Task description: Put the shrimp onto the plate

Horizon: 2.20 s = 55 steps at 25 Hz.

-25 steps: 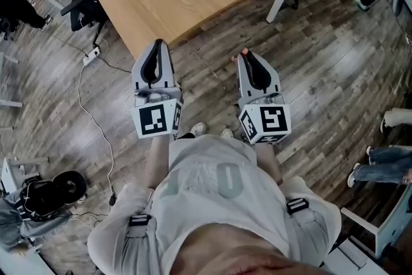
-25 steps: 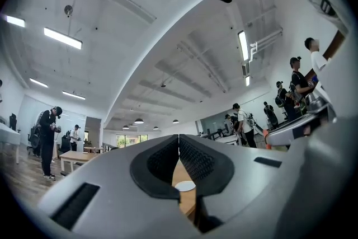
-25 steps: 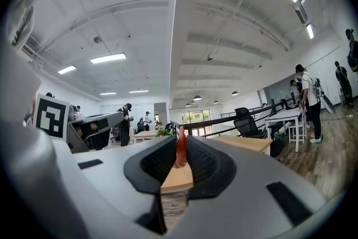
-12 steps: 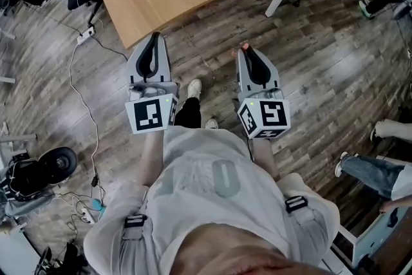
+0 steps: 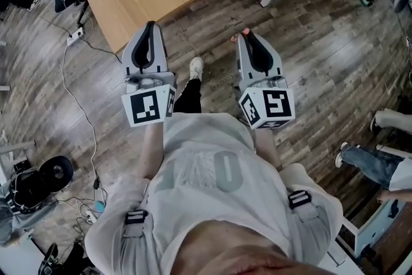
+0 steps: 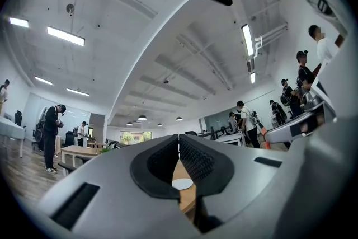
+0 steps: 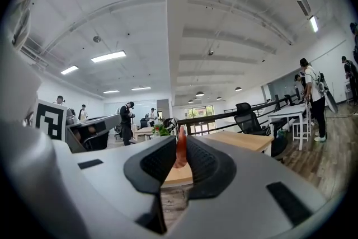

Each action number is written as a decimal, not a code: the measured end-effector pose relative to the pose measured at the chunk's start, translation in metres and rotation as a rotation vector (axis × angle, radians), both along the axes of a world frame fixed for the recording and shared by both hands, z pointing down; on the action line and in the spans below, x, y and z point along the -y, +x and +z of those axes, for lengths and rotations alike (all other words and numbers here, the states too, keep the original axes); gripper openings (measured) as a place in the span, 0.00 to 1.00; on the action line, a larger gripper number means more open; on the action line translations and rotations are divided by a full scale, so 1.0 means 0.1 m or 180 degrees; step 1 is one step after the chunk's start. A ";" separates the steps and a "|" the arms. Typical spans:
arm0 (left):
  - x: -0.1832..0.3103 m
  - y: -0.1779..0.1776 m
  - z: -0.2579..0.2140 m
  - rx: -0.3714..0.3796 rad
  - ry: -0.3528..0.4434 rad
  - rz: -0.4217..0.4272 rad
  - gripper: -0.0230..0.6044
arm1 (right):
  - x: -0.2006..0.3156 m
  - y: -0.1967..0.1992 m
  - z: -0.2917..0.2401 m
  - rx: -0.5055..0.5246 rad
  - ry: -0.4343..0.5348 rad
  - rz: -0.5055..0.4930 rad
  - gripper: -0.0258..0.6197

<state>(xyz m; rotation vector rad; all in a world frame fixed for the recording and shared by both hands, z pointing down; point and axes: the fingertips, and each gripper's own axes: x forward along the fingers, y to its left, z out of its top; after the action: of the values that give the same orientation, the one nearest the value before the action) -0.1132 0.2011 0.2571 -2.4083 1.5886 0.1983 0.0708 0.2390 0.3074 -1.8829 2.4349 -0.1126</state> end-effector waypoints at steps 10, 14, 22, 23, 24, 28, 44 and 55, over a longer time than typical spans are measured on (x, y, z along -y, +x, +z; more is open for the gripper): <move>1.16 0.14 -0.12 -0.0184 0.0017 0.0202 0.05 | 0.98 0.10 -0.06 -0.0040 -0.0113 0.0192 0.14; 1.67 0.23 -0.19 -0.0159 0.0002 0.0262 0.05 | 1.44 0.13 -0.19 -0.0065 -0.0131 0.0227 0.14; 2.59 0.32 -0.21 -0.0139 -0.0018 0.0362 0.05 | 2.34 0.16 -0.26 -0.0092 -0.0155 0.0332 0.14; 2.69 0.33 -0.21 -0.0132 -0.0022 0.0373 0.05 | 2.44 0.17 -0.26 -0.0092 -0.0156 0.0344 0.14; 2.79 0.33 -0.20 -0.0129 -0.0028 0.0383 0.05 | 2.53 0.16 -0.26 -0.0094 -0.0158 0.0352 0.14; 3.13 0.27 -0.15 -0.0140 -0.0038 0.0401 0.05 | 2.89 0.11 -0.26 -0.0131 -0.0172 0.0361 0.14; 3.72 0.46 0.02 -0.0163 -0.0252 0.0341 0.05 | 3.50 0.19 -0.13 -0.0102 -0.0427 0.0266 0.14; 4.32 0.86 0.04 -0.0006 -0.0319 0.0057 0.05 | 4.32 0.57 0.00 -0.0017 -0.0530 -0.0075 0.14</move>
<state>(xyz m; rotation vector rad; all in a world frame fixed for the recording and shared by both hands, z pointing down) -0.0269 -0.2313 0.2614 -2.4985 1.6150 0.1272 0.1275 -0.1928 0.3072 -1.9198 2.5234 -0.3214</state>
